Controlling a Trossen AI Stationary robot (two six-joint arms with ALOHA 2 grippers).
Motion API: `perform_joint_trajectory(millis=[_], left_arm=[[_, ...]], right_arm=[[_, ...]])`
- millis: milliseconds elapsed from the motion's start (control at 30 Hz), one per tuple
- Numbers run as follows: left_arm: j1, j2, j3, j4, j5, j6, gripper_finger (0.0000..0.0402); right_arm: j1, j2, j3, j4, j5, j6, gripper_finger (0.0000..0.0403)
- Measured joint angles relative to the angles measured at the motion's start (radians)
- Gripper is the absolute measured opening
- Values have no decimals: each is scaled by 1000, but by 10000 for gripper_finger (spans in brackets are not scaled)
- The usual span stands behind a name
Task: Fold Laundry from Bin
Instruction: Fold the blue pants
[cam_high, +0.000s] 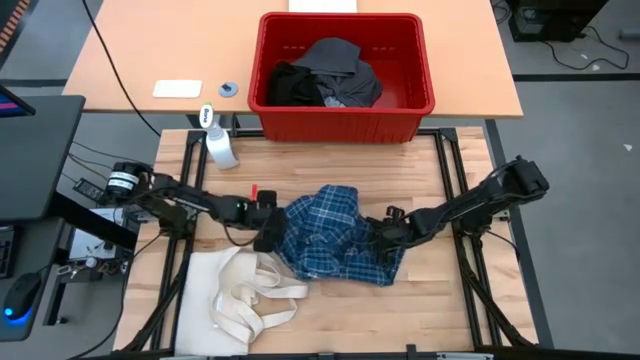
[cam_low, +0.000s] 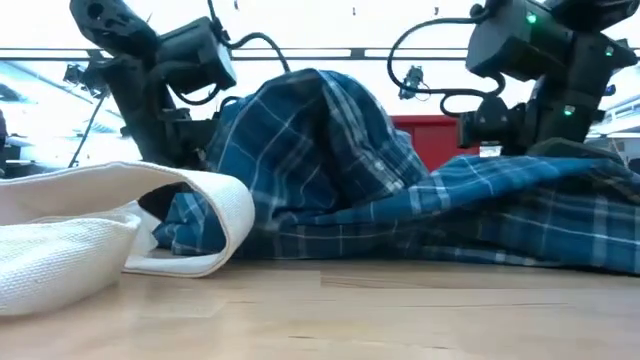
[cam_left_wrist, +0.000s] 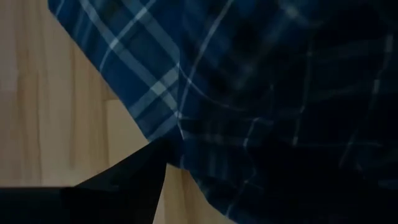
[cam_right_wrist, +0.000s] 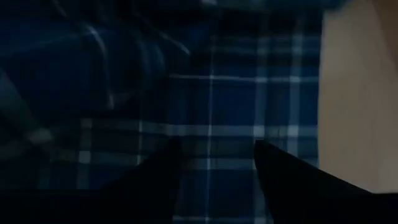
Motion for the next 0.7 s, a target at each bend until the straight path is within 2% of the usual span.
perform_joint_trajectory(millis=[200, 333, 400, 467, 600, 700], left_arm=[[-69, -12, -16, 4, -13, -128, 272], [-117, -27, -20, -3, -38, -187, 272], [-136, -37, -22, -5, -41, -210, 272], [-152, -45, -22, -1, -44, -211, 272], [-166, -88, -21, -1, -72, -210, 272], [-164, -117, -20, 16, -74, -191, 272]], right_arm=[[10, -69, -10, -283, 83, 159, 210], [-9, -133, -16, -550, 122, 394, 210], [-12, -166, -16, -629, 128, 469, 210], [1, -201, -14, -630, 143, 496, 210], [21, -251, 15, -593, 263, 496, 210], [27, -275, 26, -383, 325, 346, 210]])
